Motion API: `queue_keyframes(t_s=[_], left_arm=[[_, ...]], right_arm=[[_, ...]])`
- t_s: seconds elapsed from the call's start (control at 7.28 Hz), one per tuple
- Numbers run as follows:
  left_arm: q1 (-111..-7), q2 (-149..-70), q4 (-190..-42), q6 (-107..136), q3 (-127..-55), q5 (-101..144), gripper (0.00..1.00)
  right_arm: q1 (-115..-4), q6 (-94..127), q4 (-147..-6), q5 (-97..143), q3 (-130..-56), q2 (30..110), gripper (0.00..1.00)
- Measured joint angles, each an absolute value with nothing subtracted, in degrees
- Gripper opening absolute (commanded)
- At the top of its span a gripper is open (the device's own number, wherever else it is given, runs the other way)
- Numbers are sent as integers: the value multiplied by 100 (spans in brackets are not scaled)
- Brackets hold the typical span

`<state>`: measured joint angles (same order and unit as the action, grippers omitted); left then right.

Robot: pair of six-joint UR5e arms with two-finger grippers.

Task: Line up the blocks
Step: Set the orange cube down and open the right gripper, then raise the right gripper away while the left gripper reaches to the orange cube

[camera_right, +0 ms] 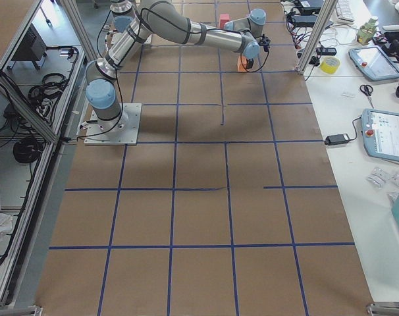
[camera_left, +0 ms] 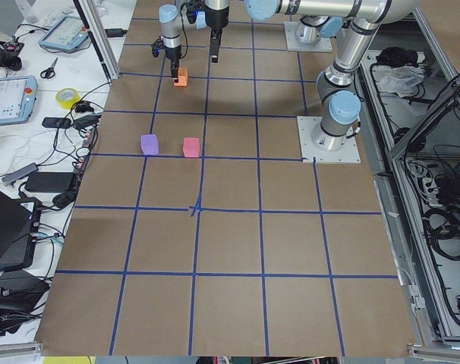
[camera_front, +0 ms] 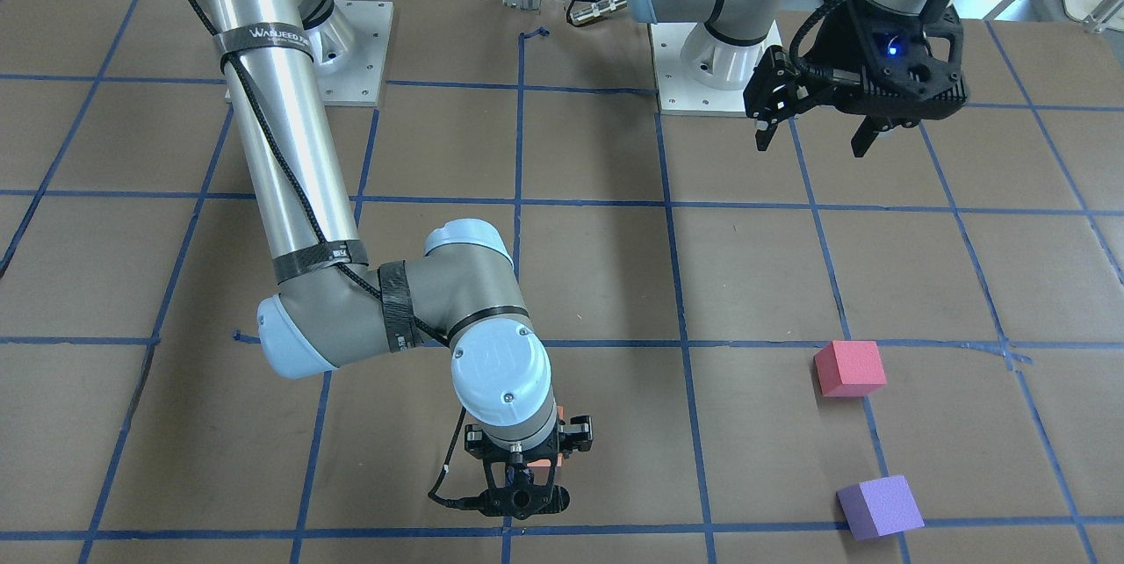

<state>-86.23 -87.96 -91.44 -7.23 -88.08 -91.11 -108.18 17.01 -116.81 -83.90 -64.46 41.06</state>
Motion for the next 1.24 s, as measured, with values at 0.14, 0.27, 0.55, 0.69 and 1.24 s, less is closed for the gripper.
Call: queue_keyframes(t_s=[0.14,0.27,0.55,0.69,1.24], left_arm=[[-8623,-8794,-9140,-726,-8802,-9113,100],[-8616,-8792,-9138,-728,-8800,-9114,100],[-8613,-8799,-9121,-729,-8761,-9114,100],[-8623,-8810,-9116,-727,-8723,-9112,100],[-9170,-9155,-8747,128,-8588,-9014,100]], right_arm=[[-10815,1731,-11665,-8387,-6446,4122,100],[-10809,1738,-11652,-8394,-6436,4175,100],[-10736,1730,-11424,-8451,-6430,4722,100],[-10625,1700,-10985,-8517,-6478,5236,100],[-10194,1657,-9956,-9022,-7645,7436,100]])
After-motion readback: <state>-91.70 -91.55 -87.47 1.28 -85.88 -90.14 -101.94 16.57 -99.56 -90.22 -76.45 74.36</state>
